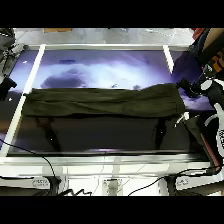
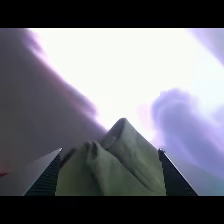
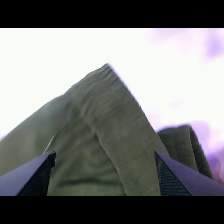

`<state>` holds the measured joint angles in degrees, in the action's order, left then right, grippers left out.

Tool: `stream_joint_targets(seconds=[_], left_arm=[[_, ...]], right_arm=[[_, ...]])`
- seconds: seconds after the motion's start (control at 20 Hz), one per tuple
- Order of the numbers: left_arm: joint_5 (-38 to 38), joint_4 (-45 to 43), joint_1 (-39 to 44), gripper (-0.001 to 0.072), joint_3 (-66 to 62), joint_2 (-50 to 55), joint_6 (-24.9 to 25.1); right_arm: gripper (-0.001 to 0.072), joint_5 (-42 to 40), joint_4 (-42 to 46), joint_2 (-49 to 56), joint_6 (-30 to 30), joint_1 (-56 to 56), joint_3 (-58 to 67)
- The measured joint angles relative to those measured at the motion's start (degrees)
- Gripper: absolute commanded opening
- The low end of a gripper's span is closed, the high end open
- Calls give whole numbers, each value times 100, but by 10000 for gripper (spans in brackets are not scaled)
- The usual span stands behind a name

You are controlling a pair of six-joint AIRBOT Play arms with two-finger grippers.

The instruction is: Fold the clothes and pants, and hang the long-sleeved shirts on hangers.

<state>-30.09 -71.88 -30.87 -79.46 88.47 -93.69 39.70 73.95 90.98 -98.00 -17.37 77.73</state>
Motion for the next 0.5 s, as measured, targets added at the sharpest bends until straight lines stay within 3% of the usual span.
stream_joint_targets(seconds=[0.25,0.4,0.5], left_arm=[[-1547,-1115,-474,688,24,-398,15],[-2573,-1543,-964,687,354,-481,330],[-2822,-1362,-1231,687,789,-511,662]], right_arm=[[690,540,7,-7,63,20,39],[690,813,11,-7,205,17,46],[690,922,9,-7,251,20,46]])
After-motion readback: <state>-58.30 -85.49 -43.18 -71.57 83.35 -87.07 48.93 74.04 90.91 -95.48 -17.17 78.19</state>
